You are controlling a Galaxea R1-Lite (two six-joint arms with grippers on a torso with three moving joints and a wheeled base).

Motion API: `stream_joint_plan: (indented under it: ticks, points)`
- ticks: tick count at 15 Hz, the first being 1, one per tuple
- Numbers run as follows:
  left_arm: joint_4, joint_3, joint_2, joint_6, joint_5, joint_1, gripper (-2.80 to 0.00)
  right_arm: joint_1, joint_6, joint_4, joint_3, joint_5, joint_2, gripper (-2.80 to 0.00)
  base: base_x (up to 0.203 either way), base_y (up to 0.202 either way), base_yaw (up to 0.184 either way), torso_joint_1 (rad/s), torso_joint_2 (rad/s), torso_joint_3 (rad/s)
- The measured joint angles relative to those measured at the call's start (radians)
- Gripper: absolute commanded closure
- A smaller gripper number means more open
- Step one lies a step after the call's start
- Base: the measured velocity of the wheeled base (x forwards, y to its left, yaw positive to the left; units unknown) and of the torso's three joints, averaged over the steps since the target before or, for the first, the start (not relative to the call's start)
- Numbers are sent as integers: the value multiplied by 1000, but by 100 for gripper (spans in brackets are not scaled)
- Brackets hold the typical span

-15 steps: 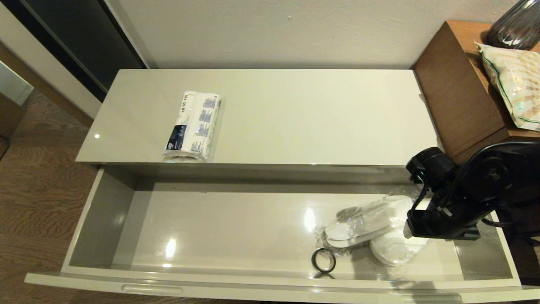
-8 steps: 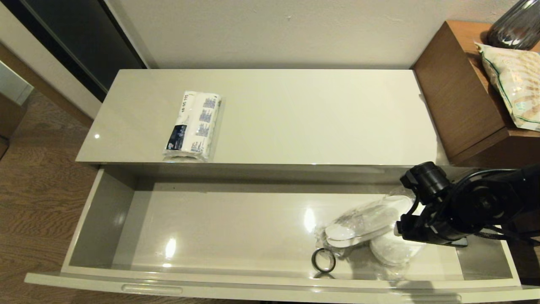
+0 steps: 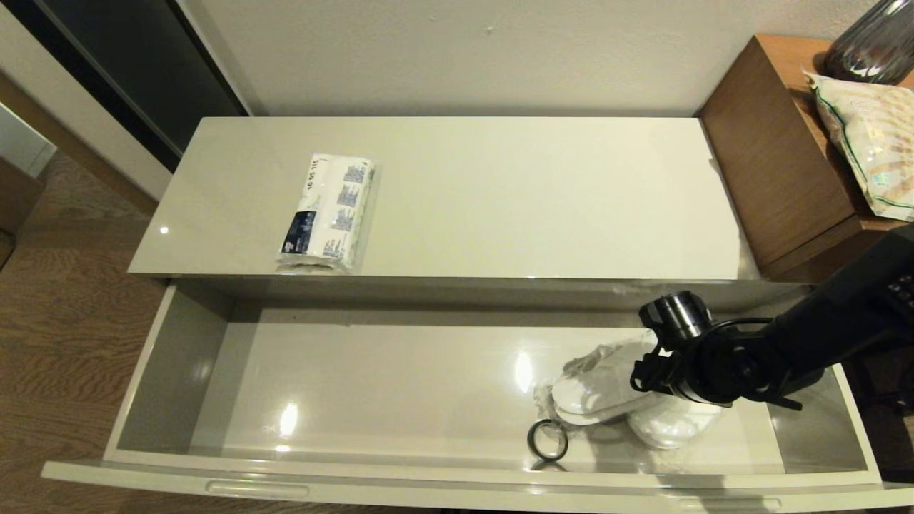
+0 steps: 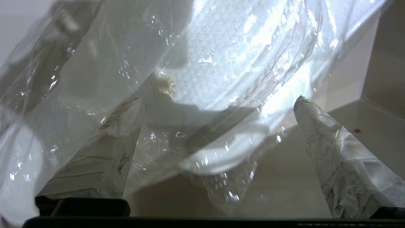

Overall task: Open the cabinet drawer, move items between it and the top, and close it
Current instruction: Take out the disposable slippers from the drawer

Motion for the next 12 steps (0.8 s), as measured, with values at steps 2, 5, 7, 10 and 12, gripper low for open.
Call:
stream_joint_plan:
  ticks: [2,5,7,10,12]
  points:
    - [0,0,0,0,0,0,0,0,-9,-78,-14,-18,47,-280,0,0,0,0,0,0]
    - [-1,0,0,0,0,0,0,0,-6,-138,-11,-20,108,-280,0,0,0,0,0,0]
    - [0,0,0,1,0,0,0,1,-6,-147,-1,-20,130,-280,0,0,0,0,0,0]
    - [0,0,0,0,0,0,0,-1,-11,-140,6,-18,133,0,0,0,0,0,0,0]
    - [0,0,0,0,0,0,0,-1,-27,-133,14,-18,131,0,0,0,0,0,0,0]
